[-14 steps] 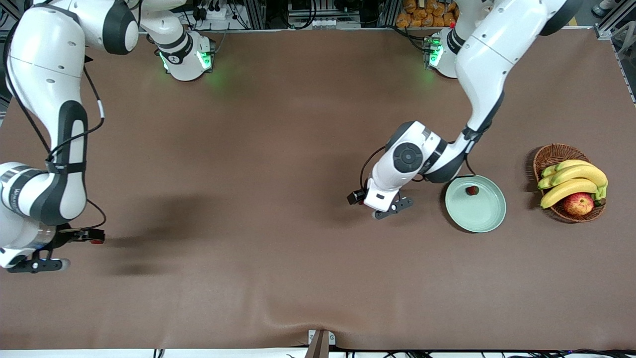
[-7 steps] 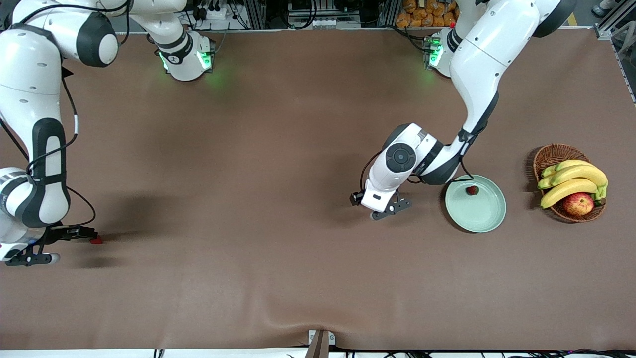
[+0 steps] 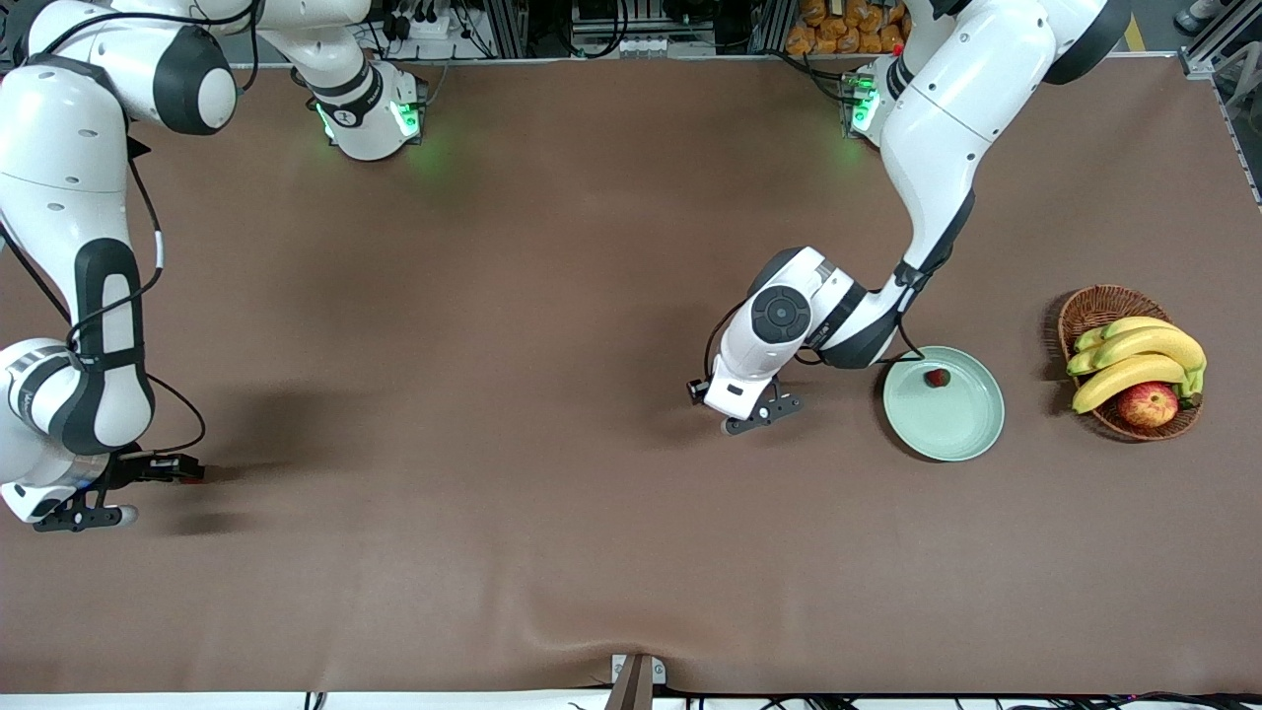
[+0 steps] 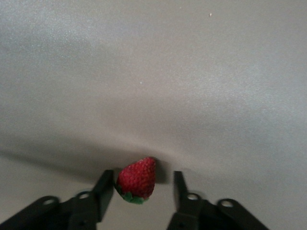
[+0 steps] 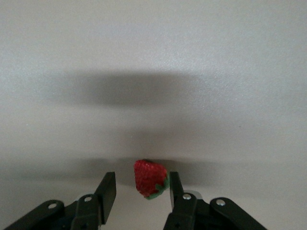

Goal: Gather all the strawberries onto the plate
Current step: 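Lower the strawberry onto the plate while the right gripper lifts its strawberry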

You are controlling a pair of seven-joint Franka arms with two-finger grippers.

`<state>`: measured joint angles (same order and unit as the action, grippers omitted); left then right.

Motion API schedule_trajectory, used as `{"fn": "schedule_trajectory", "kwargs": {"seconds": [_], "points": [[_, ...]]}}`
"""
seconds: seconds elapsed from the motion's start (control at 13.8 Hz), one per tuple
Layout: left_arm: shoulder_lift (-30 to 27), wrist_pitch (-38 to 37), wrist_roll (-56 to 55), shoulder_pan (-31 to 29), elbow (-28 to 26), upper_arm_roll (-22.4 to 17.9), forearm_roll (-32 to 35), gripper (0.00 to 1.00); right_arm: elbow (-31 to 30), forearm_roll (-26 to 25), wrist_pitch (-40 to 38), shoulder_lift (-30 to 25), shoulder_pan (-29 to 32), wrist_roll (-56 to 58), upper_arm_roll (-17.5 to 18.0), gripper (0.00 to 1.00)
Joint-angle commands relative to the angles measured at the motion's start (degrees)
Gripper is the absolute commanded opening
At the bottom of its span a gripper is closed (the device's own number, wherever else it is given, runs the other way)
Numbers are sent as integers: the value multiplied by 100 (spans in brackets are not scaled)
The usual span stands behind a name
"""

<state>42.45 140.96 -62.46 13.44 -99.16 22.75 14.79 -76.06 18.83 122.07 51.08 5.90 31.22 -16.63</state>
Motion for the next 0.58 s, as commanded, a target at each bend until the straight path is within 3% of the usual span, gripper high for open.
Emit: {"fn": "schedule_trajectory", "kwargs": {"seconds": [0.0,0.07,0.29,0.51], "points": [[79,11,-30,-8,134,-34,200,37,48,-28,159,69,43,130,29,56],[79,11,-21,-17,125,-34,243,33,39,-28,159,78,43,130,29,56],[35,-33,-47,-87,63,-34,358,3,39,-28,177,122,61,139,37,53],[-420,-602,6,-306,81,1,306,0,-23,-20,229,131,61,139,46,38]]}}
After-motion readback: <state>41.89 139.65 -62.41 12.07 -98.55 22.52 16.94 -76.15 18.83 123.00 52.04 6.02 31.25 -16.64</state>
